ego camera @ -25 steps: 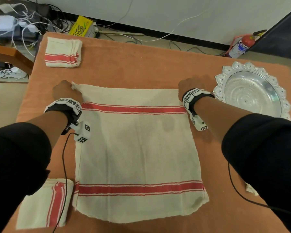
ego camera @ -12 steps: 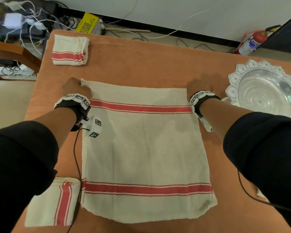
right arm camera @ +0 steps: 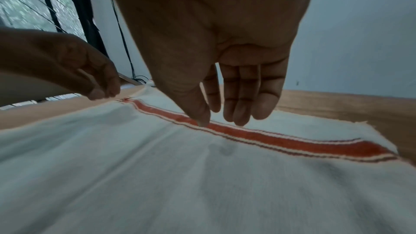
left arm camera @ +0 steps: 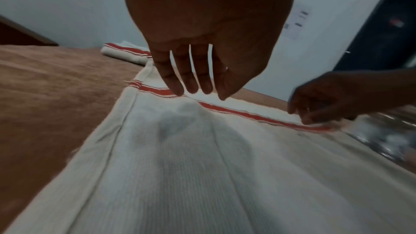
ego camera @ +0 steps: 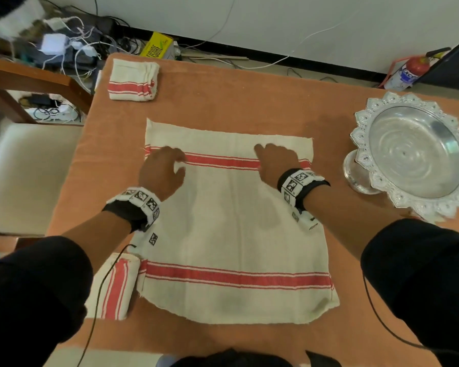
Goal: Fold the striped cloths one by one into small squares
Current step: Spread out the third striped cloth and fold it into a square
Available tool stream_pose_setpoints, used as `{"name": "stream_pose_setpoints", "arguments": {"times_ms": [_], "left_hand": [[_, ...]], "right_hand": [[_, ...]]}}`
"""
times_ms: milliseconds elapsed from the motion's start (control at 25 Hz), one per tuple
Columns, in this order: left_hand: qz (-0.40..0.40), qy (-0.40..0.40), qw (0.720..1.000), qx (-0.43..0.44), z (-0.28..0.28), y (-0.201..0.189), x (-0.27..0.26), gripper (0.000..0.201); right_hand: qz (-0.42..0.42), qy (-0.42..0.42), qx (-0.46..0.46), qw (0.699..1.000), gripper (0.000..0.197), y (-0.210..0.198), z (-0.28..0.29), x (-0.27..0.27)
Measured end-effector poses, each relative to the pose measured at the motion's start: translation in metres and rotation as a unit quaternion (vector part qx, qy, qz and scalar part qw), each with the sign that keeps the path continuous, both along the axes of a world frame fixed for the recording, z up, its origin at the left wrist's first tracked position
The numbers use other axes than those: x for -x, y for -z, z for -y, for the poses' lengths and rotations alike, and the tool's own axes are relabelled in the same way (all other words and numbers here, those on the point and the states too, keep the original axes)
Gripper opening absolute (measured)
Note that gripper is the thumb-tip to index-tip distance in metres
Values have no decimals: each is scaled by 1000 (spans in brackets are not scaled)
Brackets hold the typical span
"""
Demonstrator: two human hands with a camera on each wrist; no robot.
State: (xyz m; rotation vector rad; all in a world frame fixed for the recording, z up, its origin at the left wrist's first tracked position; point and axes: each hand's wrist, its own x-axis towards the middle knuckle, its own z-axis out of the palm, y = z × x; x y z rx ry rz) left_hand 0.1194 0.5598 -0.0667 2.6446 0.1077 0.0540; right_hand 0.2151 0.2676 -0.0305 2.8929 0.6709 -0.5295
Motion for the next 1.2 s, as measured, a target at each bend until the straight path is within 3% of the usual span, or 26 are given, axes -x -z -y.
{"name": "stream_pose_setpoints", "arguments": {"times_ms": [200, 400, 640, 760, 920, 1080, 1200], "left_hand": [[-87, 205, 975, -11, 40, -10, 103, 16], [-162, 323, 930, -72, 73, 3, 182, 29], [-143, 365, 913, -115, 134, 16, 234, 50], [-141, 379, 905, -136, 159, 17, 248, 45], [-152, 370, 905, -144, 175, 16, 259, 29], [-156, 360, 897, -204, 179, 16, 263, 20], [-121, 339, 909, -209, 186, 10, 262, 20]], "right_hand": [[-69, -104, -54, 991, 32, 11, 27, 94], [-134, -170, -65, 974, 20, 27, 81, 164], [-236, -227, -96, 940, 19, 36, 131, 231], [-244, -260, -107, 928, 27, 36, 148, 248], [-213, -295, -110, 925, 35, 40, 175, 263], [-159, -289, -103, 938, 23, 41, 198, 272], [-125, -265, -91, 952, 19, 40, 206, 277]]}}
